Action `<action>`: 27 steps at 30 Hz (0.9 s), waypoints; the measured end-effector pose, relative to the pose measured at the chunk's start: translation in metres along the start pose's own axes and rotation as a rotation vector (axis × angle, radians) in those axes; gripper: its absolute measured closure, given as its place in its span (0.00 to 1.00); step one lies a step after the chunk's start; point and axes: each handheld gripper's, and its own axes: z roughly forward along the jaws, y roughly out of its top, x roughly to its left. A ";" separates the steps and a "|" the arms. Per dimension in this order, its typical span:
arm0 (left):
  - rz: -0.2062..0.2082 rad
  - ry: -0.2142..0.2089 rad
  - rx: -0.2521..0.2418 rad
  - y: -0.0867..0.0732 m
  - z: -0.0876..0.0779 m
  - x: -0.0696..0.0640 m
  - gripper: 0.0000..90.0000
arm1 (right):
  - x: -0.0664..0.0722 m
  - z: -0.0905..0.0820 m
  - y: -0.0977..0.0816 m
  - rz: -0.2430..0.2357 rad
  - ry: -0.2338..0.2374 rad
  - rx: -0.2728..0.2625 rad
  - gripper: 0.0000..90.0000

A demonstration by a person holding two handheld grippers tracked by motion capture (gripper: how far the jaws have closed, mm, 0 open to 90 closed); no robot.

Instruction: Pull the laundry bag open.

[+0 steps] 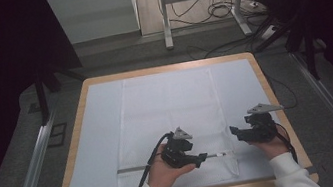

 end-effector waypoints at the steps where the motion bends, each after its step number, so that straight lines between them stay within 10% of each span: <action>1: -0.003 0.002 -0.003 0.000 0.001 -0.001 0.41 | 0.000 0.000 0.000 0.000 0.000 0.000 0.29; 27: -0.027 -0.024 0.036 0.010 0.035 -0.008 0.50 | 0.000 -0.003 0.003 -0.001 -0.054 -0.045 0.31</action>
